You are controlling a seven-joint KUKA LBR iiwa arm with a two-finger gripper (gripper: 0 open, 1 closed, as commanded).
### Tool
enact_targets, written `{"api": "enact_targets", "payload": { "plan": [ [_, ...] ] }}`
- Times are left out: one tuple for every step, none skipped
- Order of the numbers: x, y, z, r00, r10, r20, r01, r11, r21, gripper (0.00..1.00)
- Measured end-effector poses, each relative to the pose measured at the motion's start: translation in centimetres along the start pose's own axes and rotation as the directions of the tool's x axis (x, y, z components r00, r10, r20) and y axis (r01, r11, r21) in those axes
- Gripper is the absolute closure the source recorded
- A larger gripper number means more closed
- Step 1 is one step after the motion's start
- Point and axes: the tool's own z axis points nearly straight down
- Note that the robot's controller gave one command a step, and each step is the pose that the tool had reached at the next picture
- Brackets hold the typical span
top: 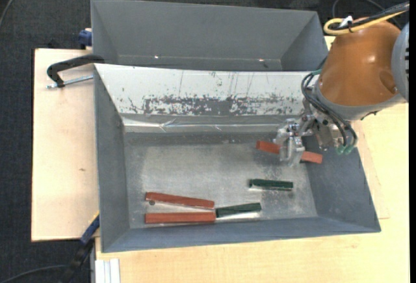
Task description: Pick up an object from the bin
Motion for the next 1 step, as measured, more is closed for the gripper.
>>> {"api": "enact_targets", "payload": {
  "plan": [
    [-1.56,1.05,-10.32,1.000,0.002,0.002,-0.002,1.000,0.000,1.00]
  ]
}}
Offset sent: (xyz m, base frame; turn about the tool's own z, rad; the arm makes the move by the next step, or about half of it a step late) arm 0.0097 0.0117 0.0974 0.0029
